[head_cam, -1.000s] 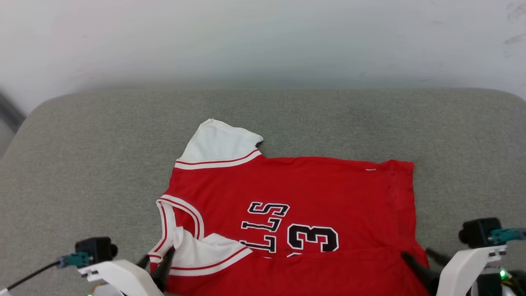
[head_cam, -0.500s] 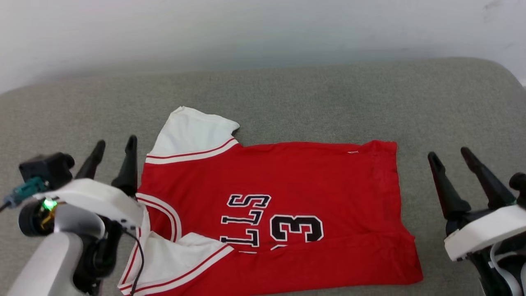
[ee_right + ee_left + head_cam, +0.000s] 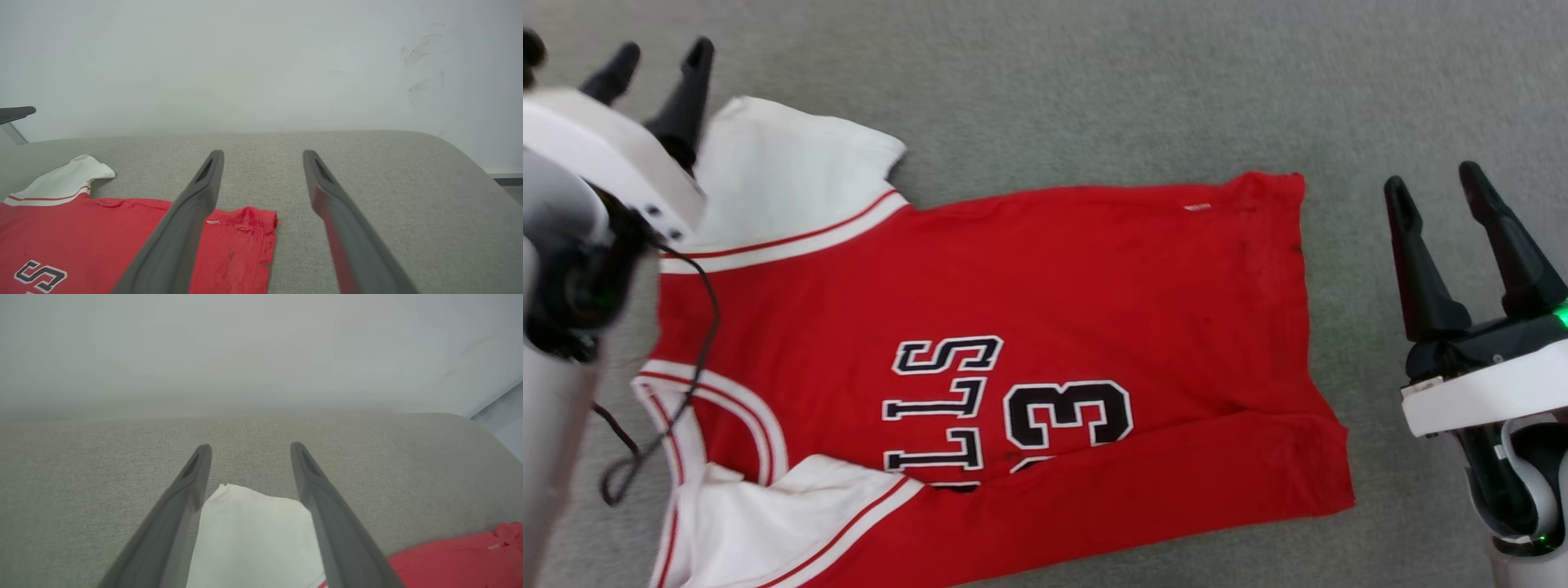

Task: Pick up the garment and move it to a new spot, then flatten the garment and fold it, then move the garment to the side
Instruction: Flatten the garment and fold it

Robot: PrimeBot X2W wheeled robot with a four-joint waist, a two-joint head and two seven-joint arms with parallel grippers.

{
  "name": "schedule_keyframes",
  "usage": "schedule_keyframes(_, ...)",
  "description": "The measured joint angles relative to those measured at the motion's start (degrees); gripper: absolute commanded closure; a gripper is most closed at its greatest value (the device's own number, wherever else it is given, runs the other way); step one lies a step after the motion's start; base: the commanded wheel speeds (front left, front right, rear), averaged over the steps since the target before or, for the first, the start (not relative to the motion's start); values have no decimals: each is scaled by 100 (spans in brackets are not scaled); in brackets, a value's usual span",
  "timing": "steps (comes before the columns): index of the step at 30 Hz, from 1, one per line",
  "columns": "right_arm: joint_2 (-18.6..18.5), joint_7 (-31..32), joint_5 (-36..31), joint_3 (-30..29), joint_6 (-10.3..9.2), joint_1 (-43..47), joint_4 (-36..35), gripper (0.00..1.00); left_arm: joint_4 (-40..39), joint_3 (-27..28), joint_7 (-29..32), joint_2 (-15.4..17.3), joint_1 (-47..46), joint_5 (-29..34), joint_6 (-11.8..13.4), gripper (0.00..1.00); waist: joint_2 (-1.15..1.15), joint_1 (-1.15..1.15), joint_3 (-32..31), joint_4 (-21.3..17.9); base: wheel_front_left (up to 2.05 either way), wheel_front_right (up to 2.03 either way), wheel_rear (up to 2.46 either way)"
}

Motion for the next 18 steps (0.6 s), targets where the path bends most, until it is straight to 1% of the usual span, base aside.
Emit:
schedule_keyframes(3,52,-55,35,62,0,-48,76,0,276,-105,730,209,-508,-147,-153,0,0,0,233,-189,0,0,0)
schedule_keyframes(7,93,-152,98,126,0,-85,152,0,521,-341,2026,558,-1026,-336,-241,0,0,0,468,-434,0,0,0)
schedule_keyframes(9,120,-198,127,149,0,-93,201,0,594,-439,2670,743,-1187,-410,-187,0,0,0,578,-534,0,0,0)
schedule_keyframes(12,158,-268,194,218,0,-113,256,0,681,-521,3355,1022,-1328,-446,-48,0,0,0,738,-665,0,0,0)
schedule_keyframes(14,178,-304,232,271,0,-135,297,0,730,-545,3631,1193,-1345,-443,15,0,0,0,843,-739,0,0,0)
schedule_keyframes(16,191,-357,270,323,0,-176,337,0,783,-515,3824,1254,-1349,-500,141,0,0,0,949,-805,0,0,0)
schedule_keyframes(18,201,-400,339,357,0,-216,394,0,813,-449,3982,1293,-1373,-622,213,0,0,-1,1041,-864,0,0,0)
